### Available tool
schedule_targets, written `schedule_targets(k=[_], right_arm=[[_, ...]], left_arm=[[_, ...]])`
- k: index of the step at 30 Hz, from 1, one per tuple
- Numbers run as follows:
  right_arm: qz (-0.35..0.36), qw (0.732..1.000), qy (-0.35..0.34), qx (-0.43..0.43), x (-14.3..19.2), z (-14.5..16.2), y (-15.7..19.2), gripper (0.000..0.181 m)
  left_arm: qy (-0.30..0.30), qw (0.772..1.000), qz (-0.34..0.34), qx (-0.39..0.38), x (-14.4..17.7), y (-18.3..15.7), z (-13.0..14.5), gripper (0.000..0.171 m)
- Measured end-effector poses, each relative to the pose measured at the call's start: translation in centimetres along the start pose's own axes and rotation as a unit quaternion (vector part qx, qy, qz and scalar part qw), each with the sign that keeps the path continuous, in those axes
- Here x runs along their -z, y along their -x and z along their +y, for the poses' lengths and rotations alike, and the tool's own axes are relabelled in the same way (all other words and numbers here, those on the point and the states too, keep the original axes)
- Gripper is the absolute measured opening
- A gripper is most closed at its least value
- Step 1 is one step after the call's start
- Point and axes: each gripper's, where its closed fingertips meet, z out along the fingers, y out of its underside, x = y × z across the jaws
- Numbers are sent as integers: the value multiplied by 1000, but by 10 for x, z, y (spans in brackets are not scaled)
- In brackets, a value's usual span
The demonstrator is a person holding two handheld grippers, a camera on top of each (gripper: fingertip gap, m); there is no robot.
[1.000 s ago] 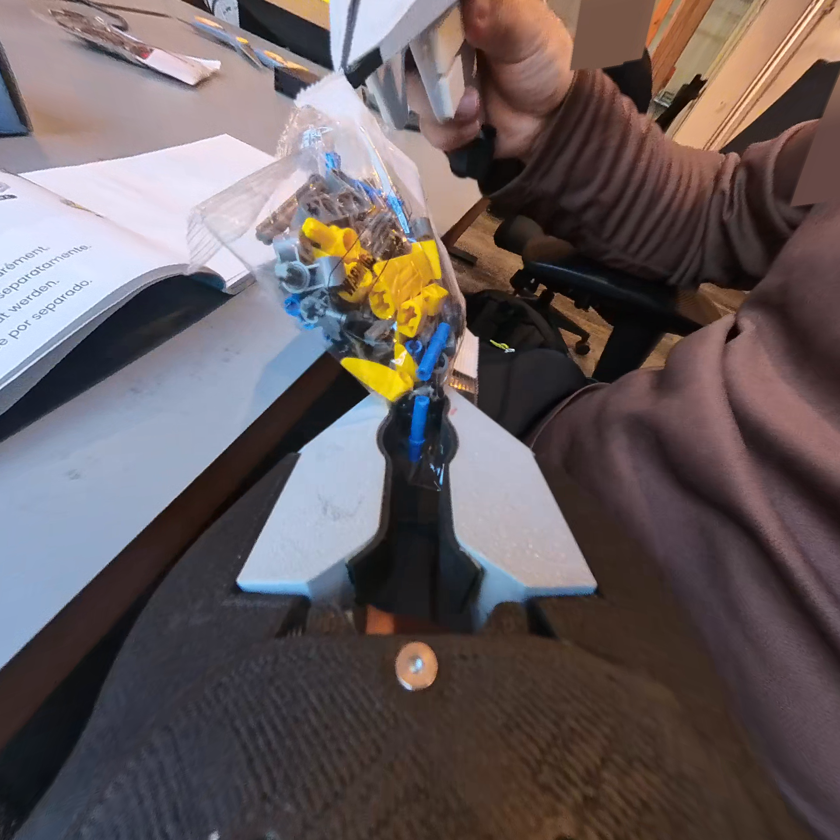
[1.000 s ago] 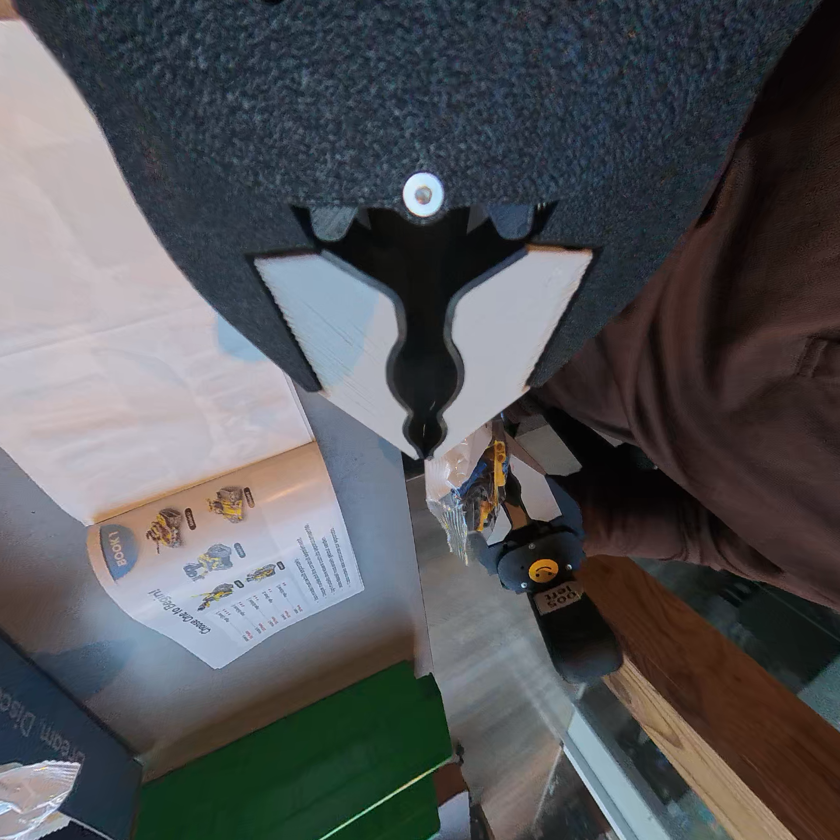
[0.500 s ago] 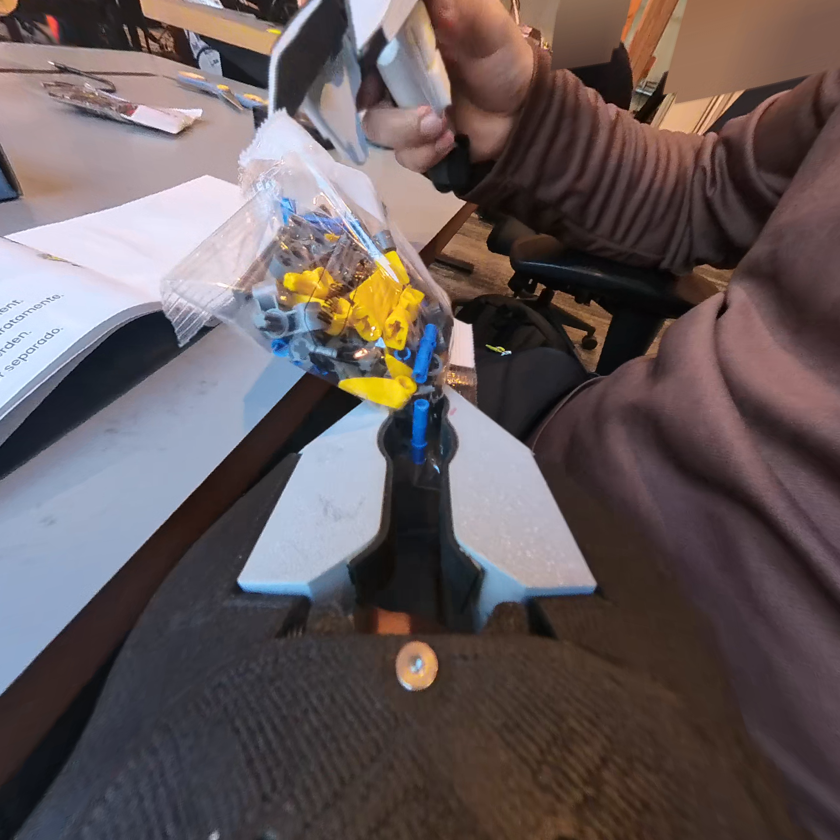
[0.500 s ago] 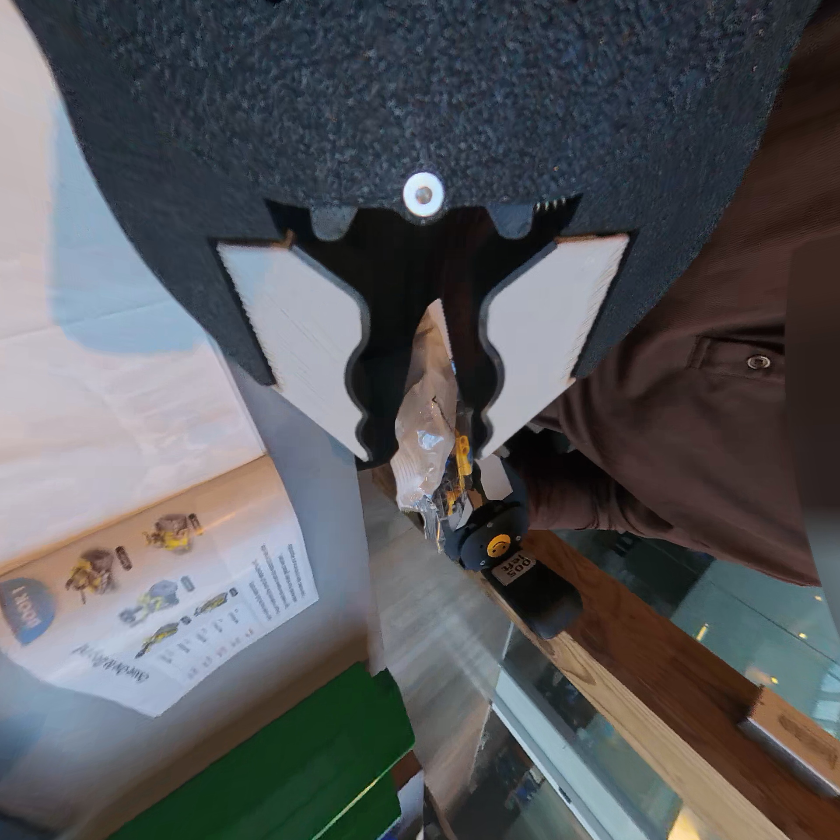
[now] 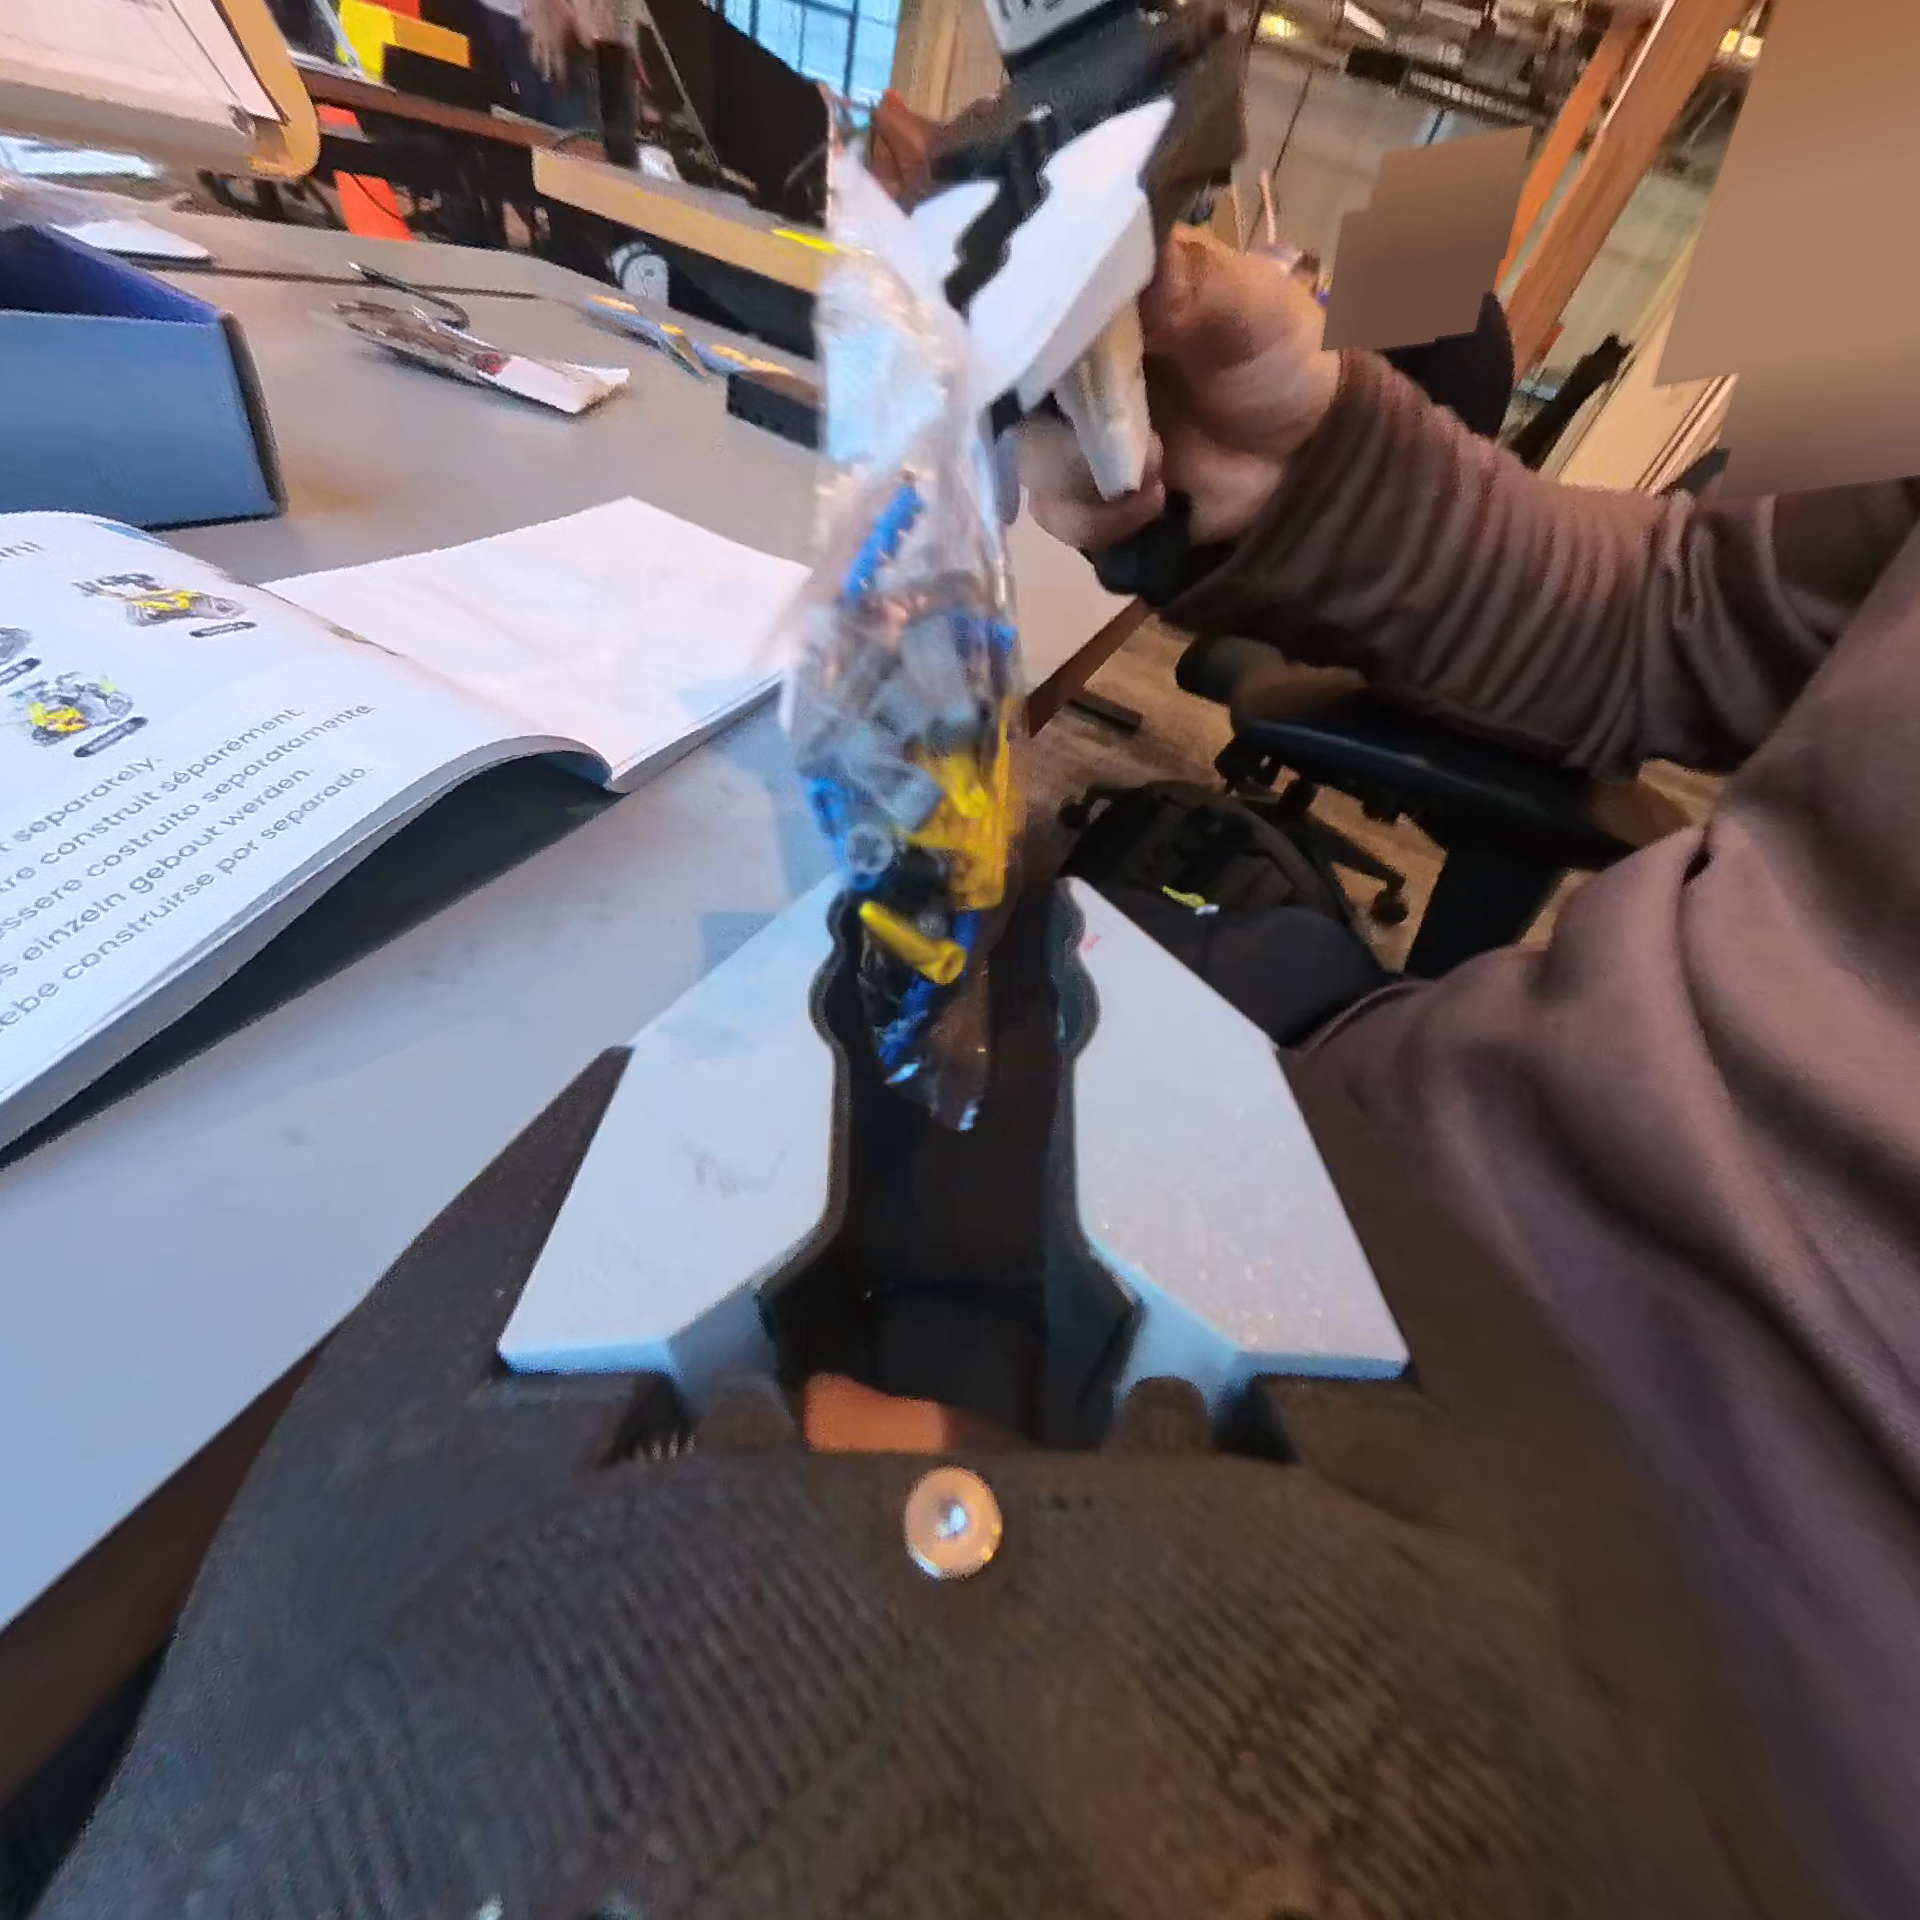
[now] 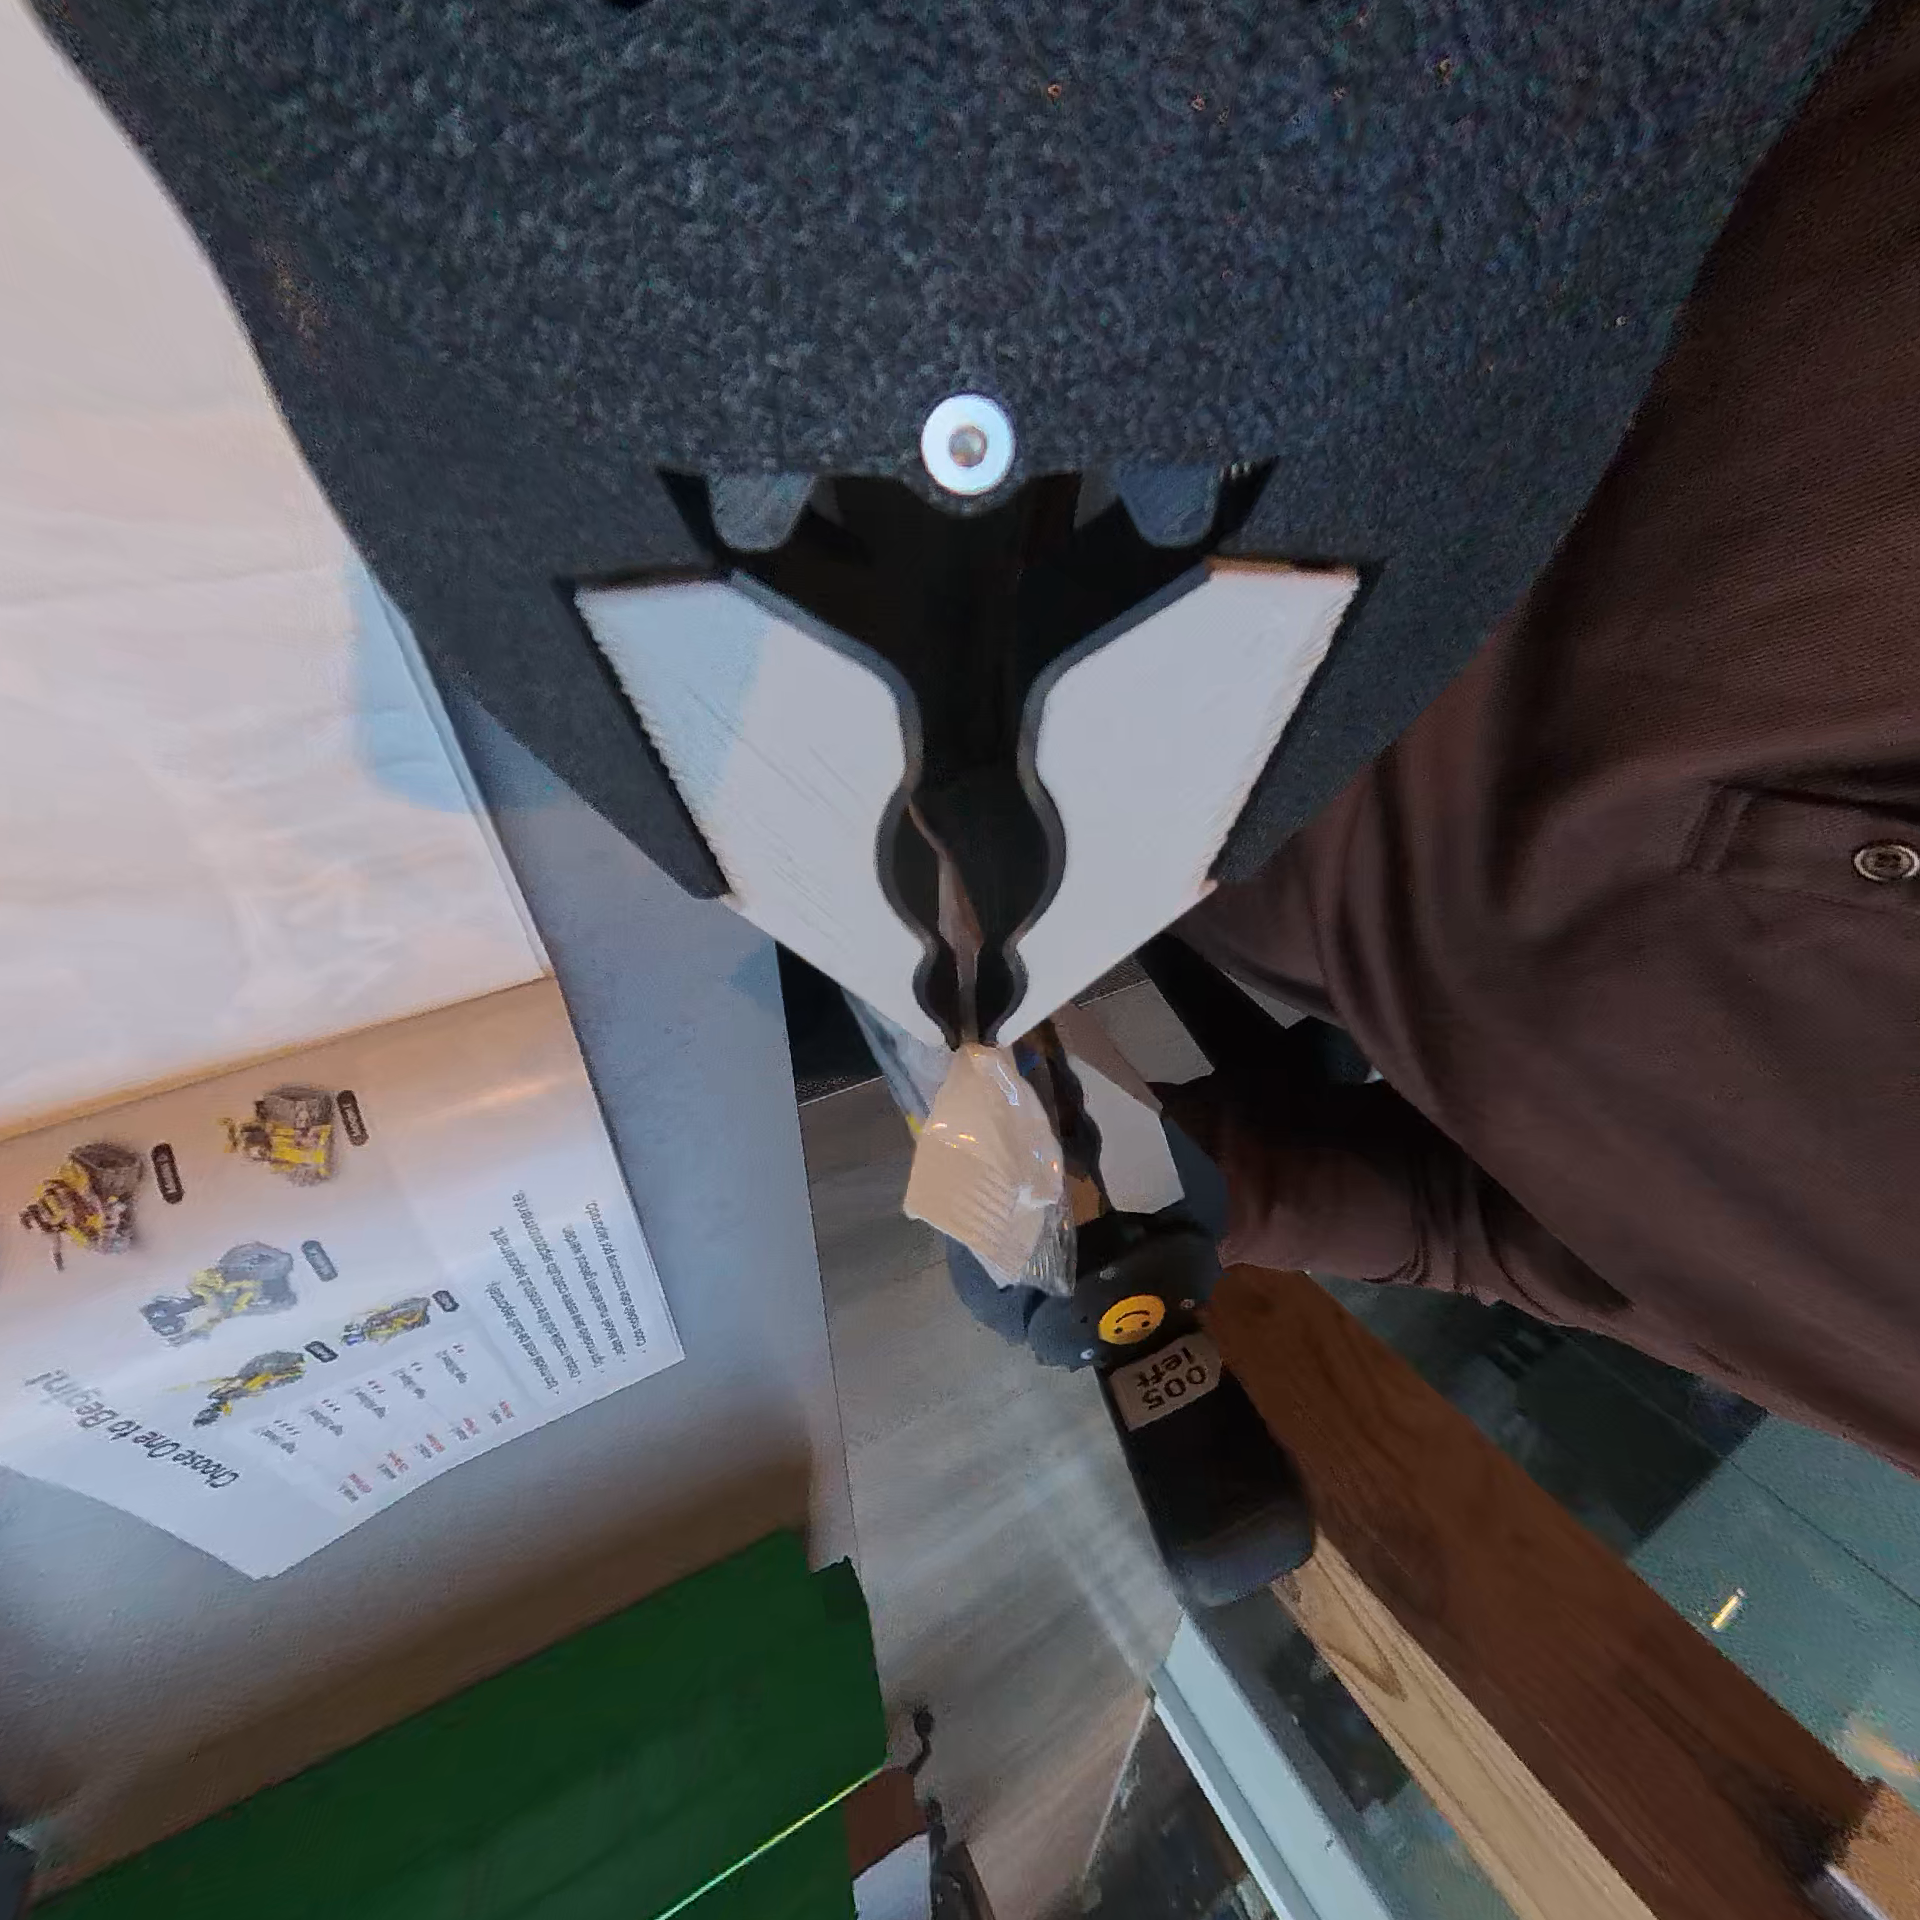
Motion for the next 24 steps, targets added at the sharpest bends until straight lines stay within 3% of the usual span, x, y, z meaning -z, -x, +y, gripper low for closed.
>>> schedule_targets(k=[6, 11, 16, 19, 21, 24], right_arm=[[-53, 997, 5, -55, -14, 6, 12, 2], [-59, 997, -10, -48, -8, 2, 10, 7], [-81, 995, -31, -39, 0, -1, 8, 29], [-68, 997, -1, -23, -8, 11, 4, 44], [-51, 999, 17, -8, -15, 18, 1, 44], [-54, 998, 35, 10, -22, 25, 6, 30]], left_arm=[[-29, 997, 30, 72, 2, 0, -10, 31], [-39, 996, 24, 74, 3, 2, -13, 20], [-36, 995, 20, 86, 3, 6, -11, 20], [-47, 995, 25, 85, 5, 4, -16, 20], [-52, 995, 29, 86, 6, 2, -17, 20], [-54, 994, 29, 85, 7, 3, -18, 20]])
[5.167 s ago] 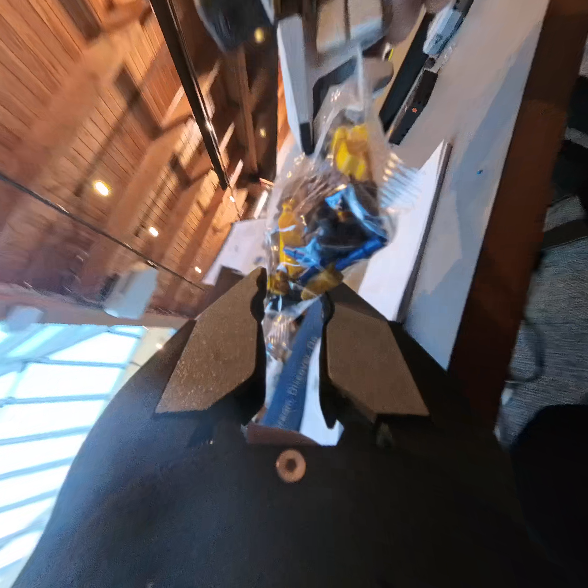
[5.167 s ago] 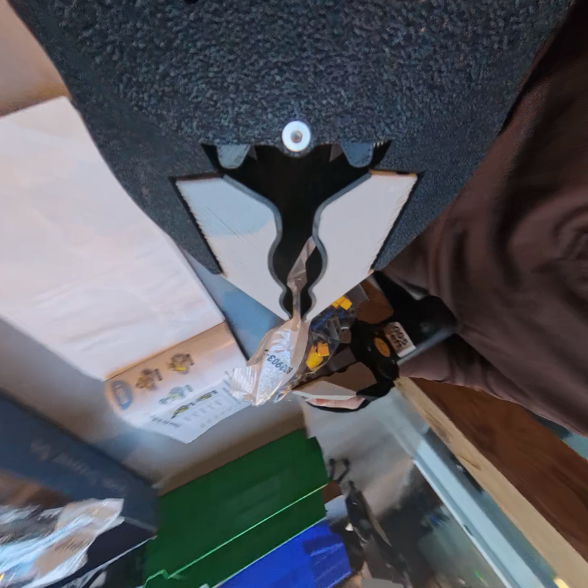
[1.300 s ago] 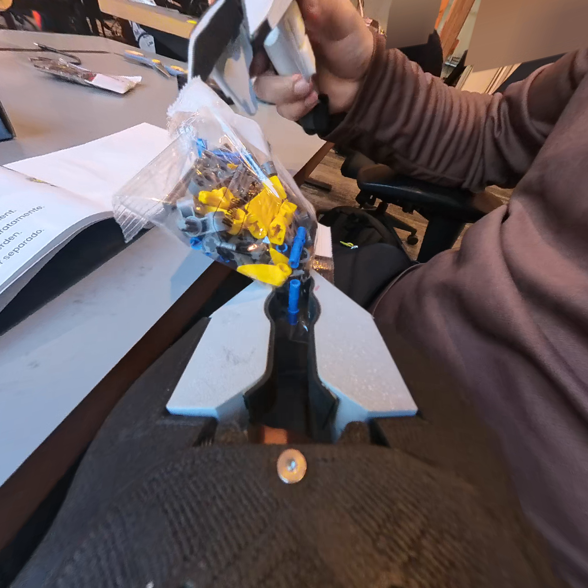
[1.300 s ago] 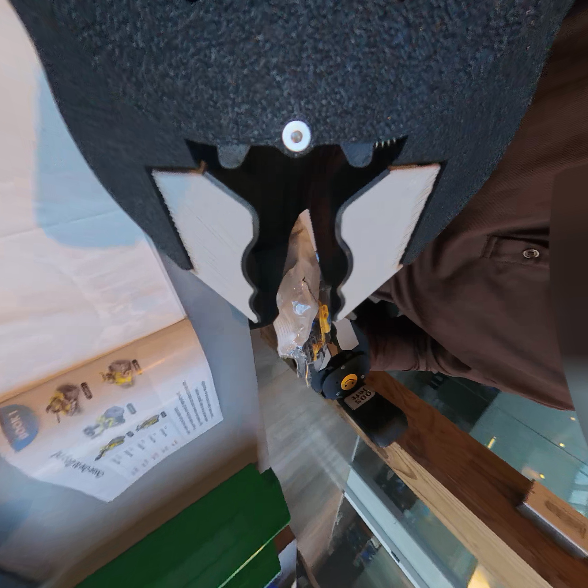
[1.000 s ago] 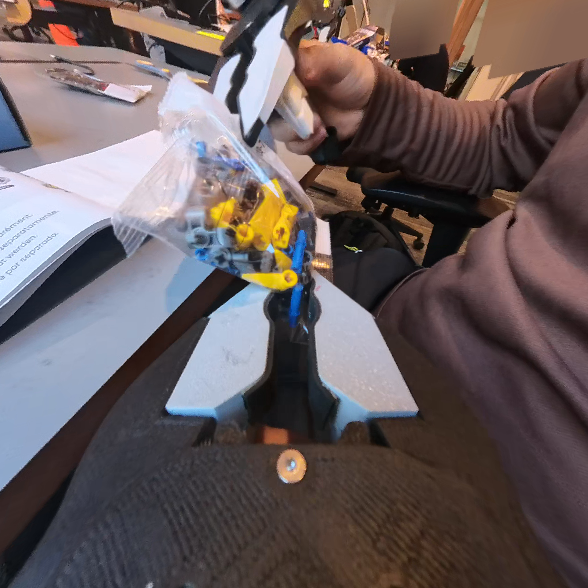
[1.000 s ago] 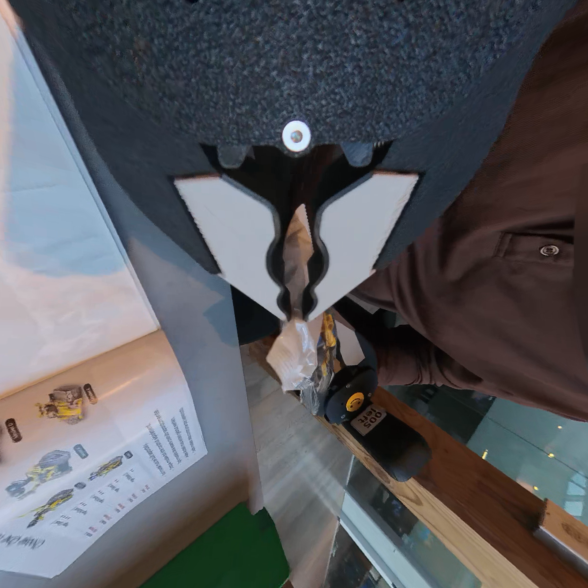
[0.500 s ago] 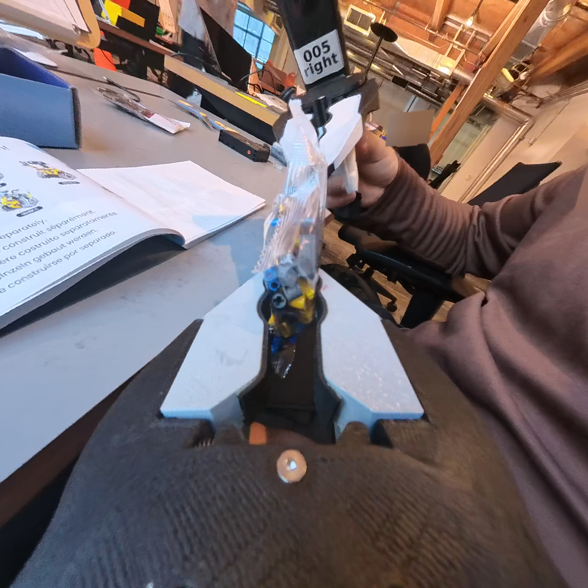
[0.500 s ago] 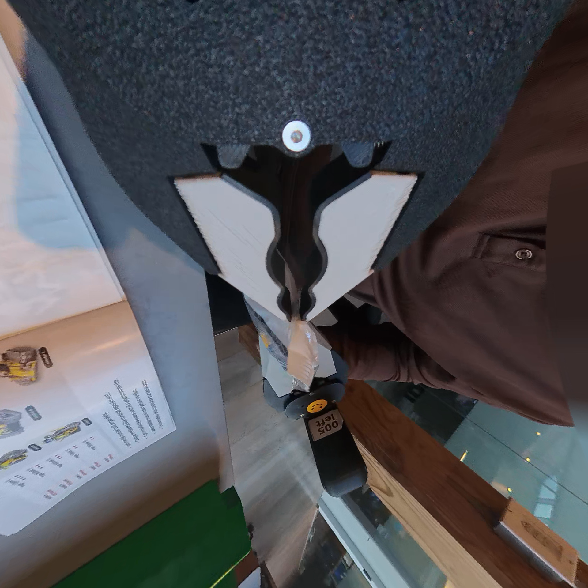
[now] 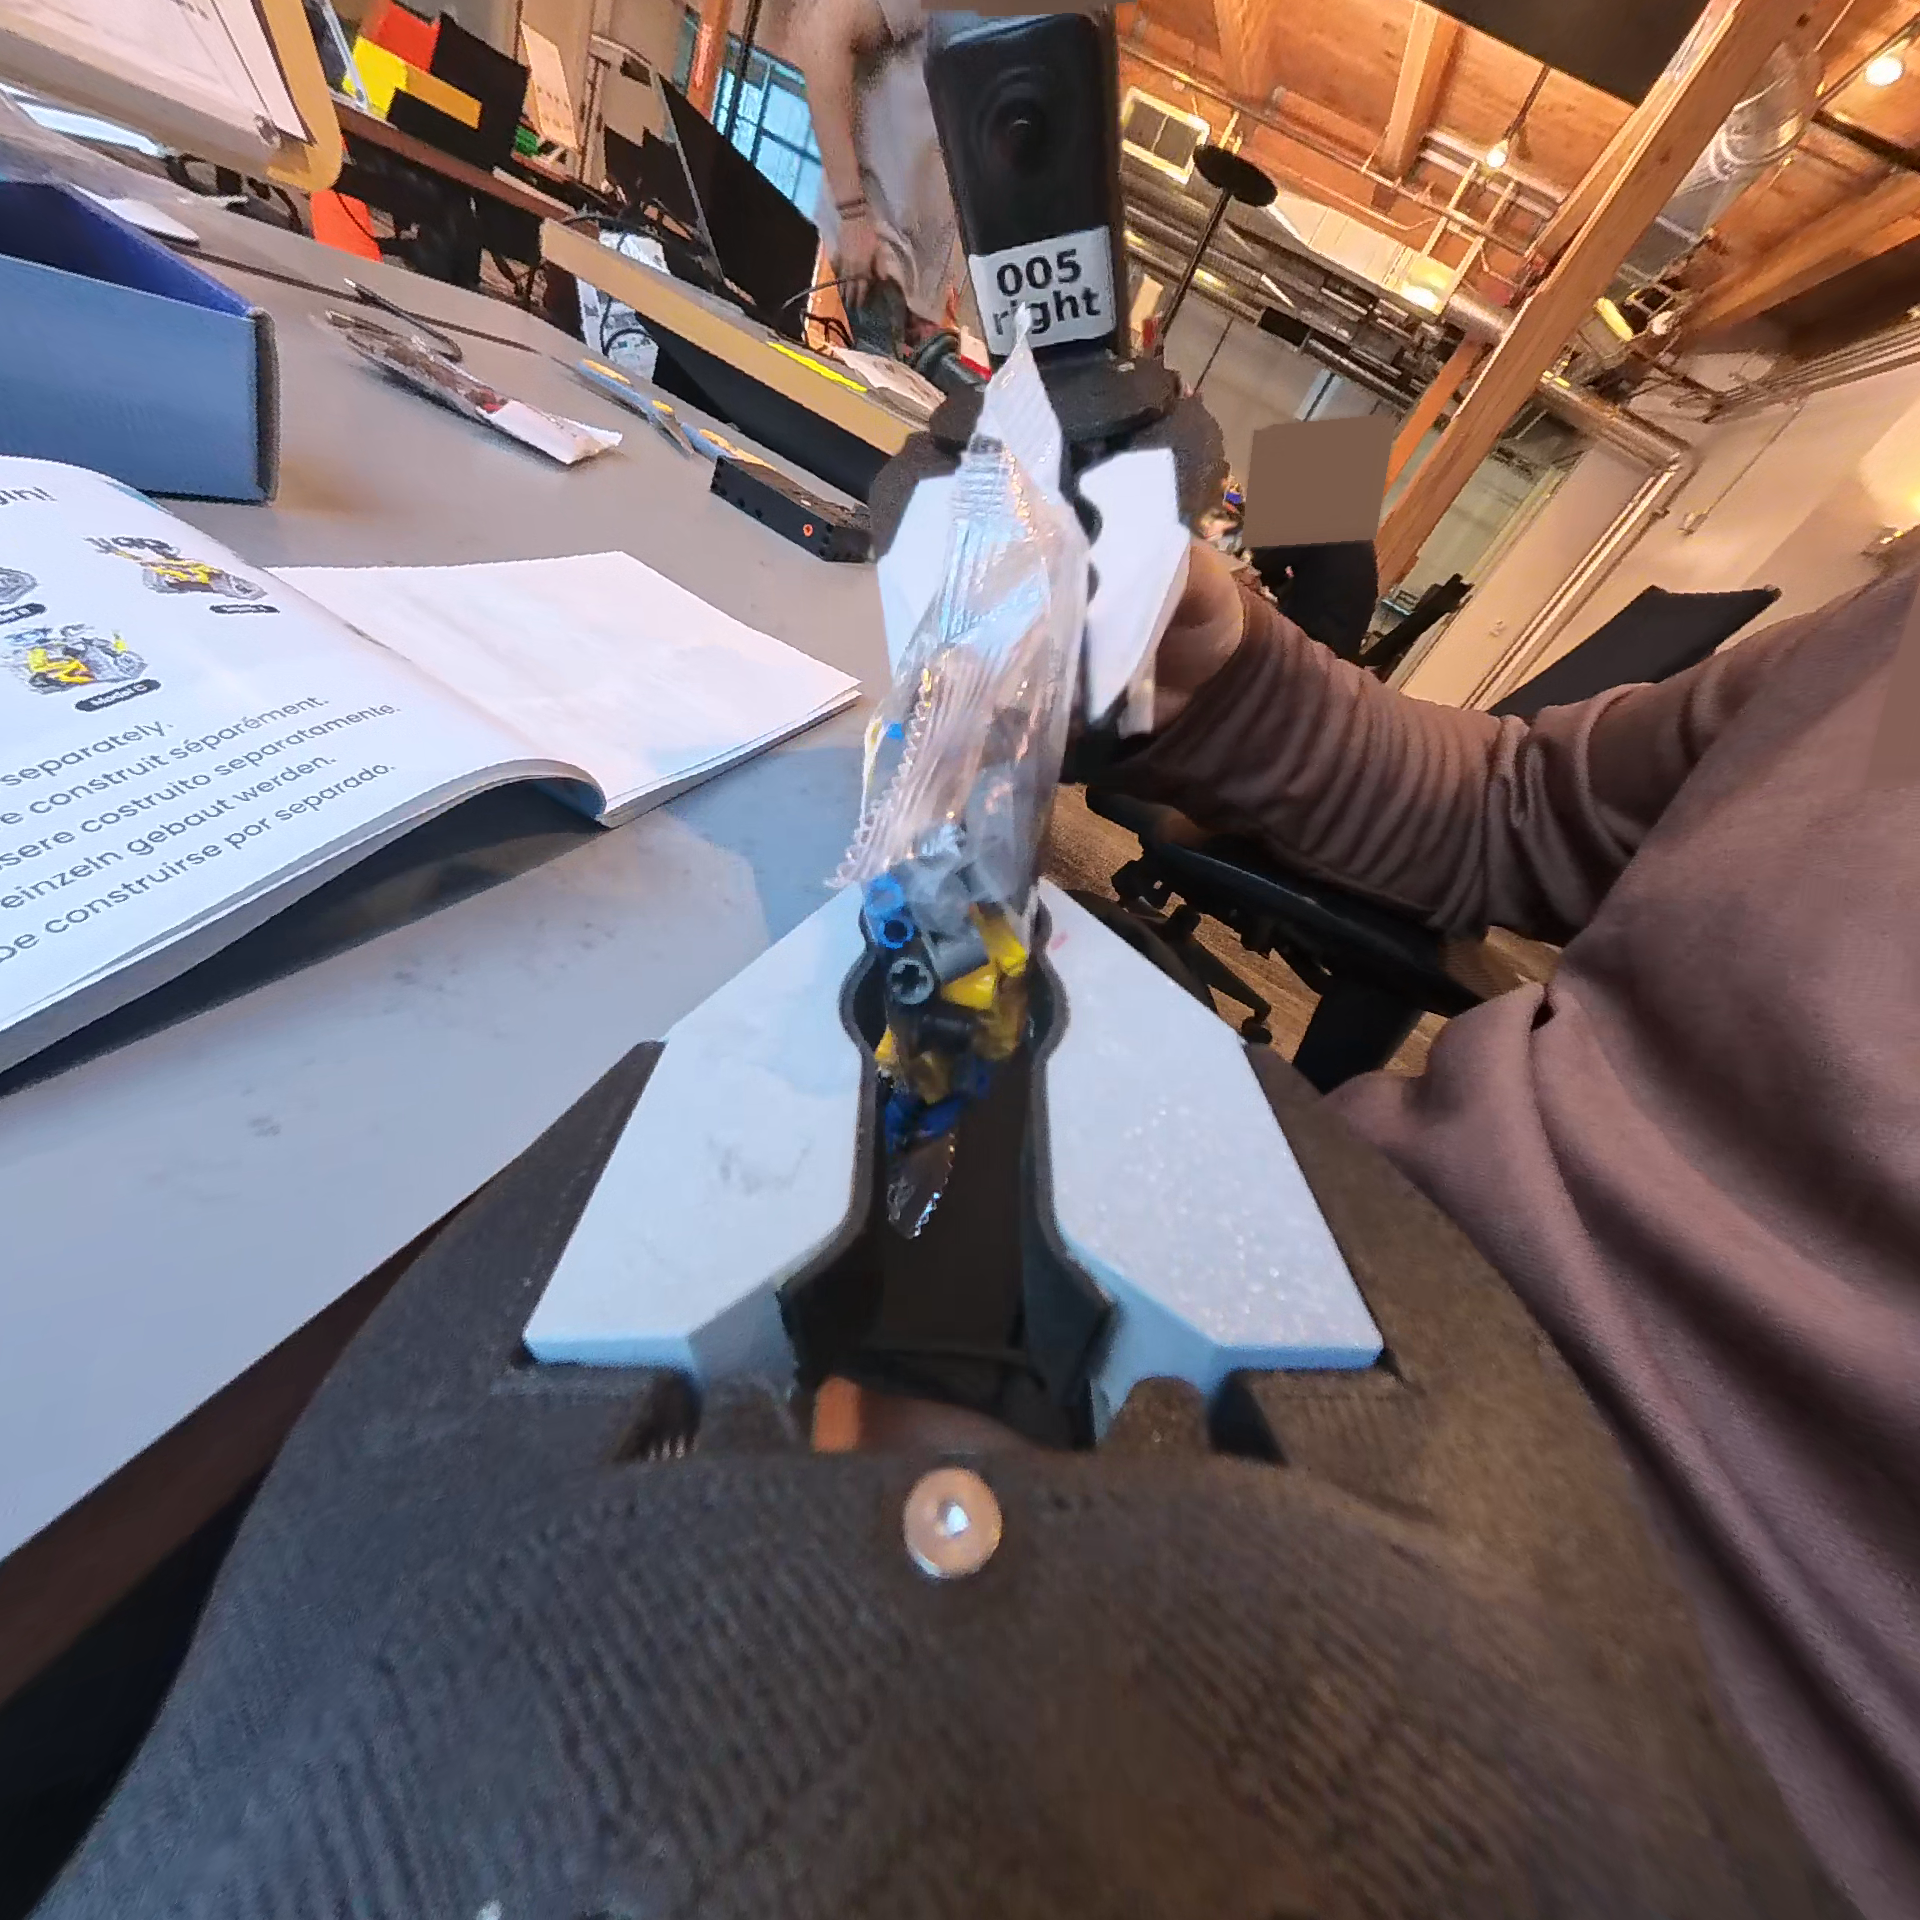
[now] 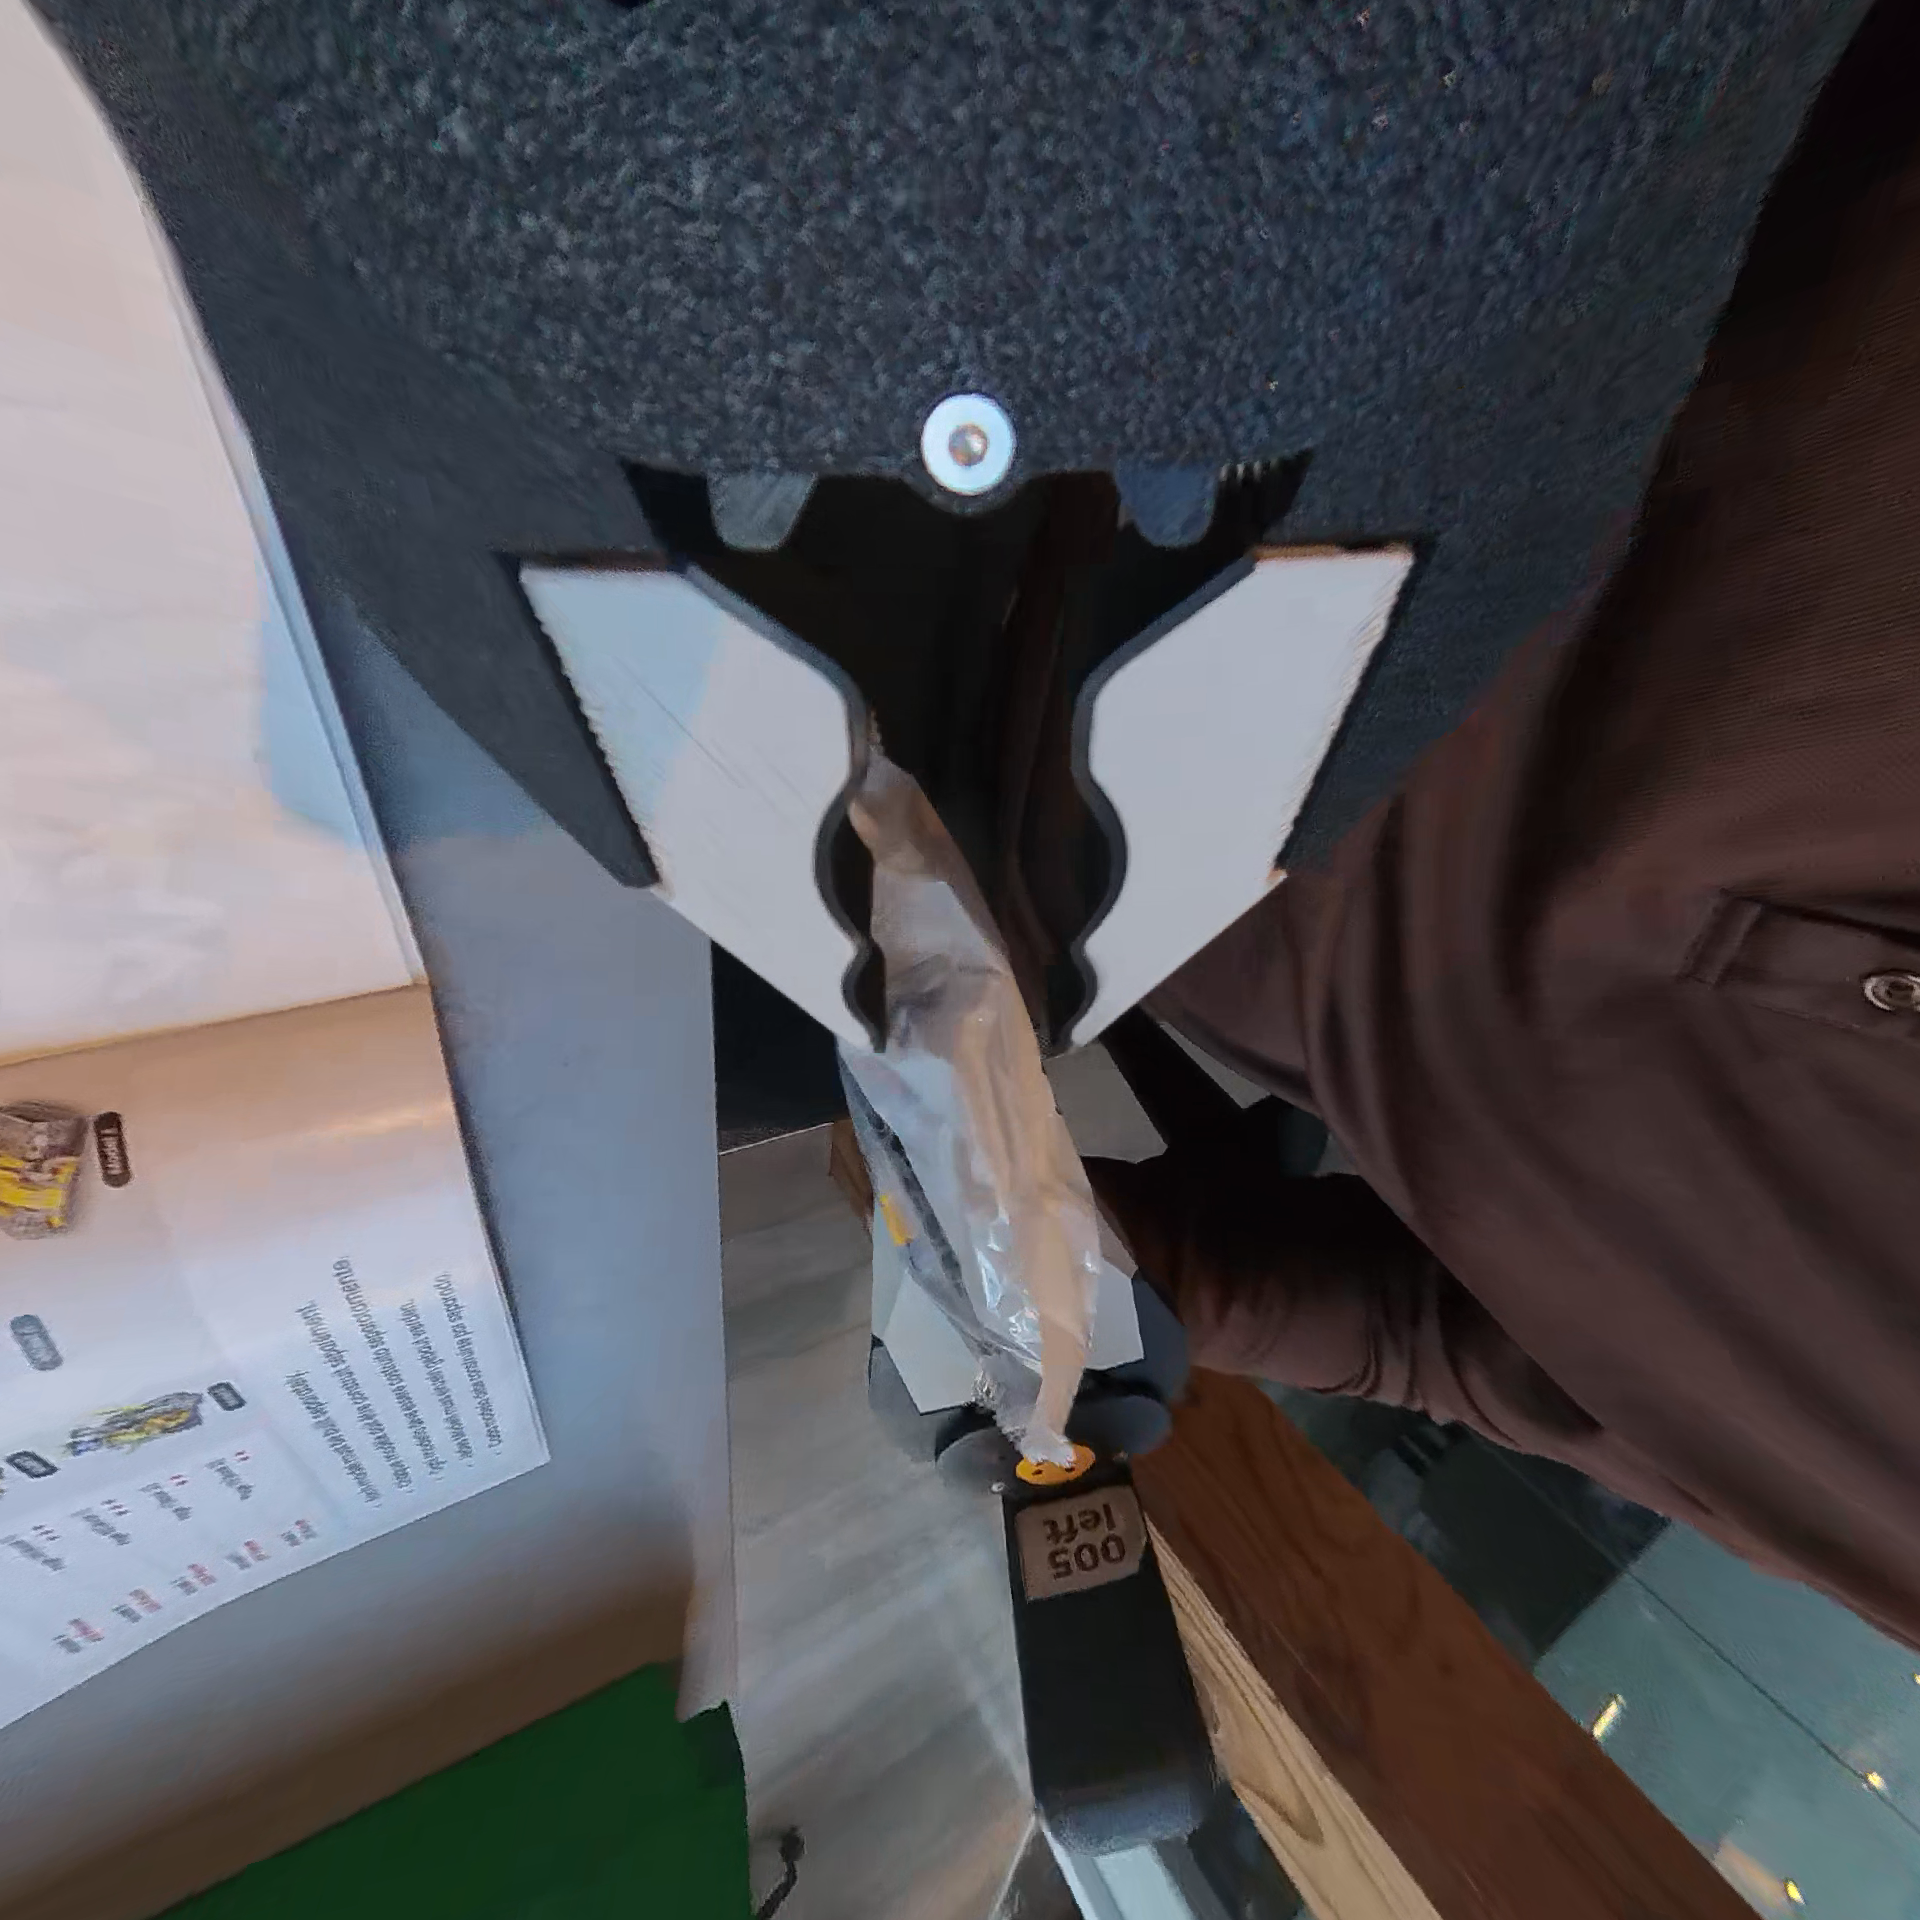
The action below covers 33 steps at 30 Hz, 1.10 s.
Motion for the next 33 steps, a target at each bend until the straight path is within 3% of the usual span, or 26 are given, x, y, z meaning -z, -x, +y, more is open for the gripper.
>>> schedule_targets(k=[3, 16, 23, 25, 33], right_arm=[[17, 1000, 7, 19, -2, 1, -3, 21], [17, 1000, 6, 26, -1, 2, -2, 18], [8, 1000, 0, 20, -2, 1, -2, 35], [41, 998, 6, 42, -3, 2, -9, 20], [77, 996, -36, 42, 21, -18, -13, 9]], left_arm=[[0, 1000, -4, -5, 1, 0, 0, 20], [0, 1000, -2, -4, 1, 0, 0, 20], [-10, 1000, -10, 3, 2, 4, -3, 20], [-8, 1000, -9, 6, 2, 4, -2, 20], [-25, 999, -22, 15, 5, 10, -8, 25]])
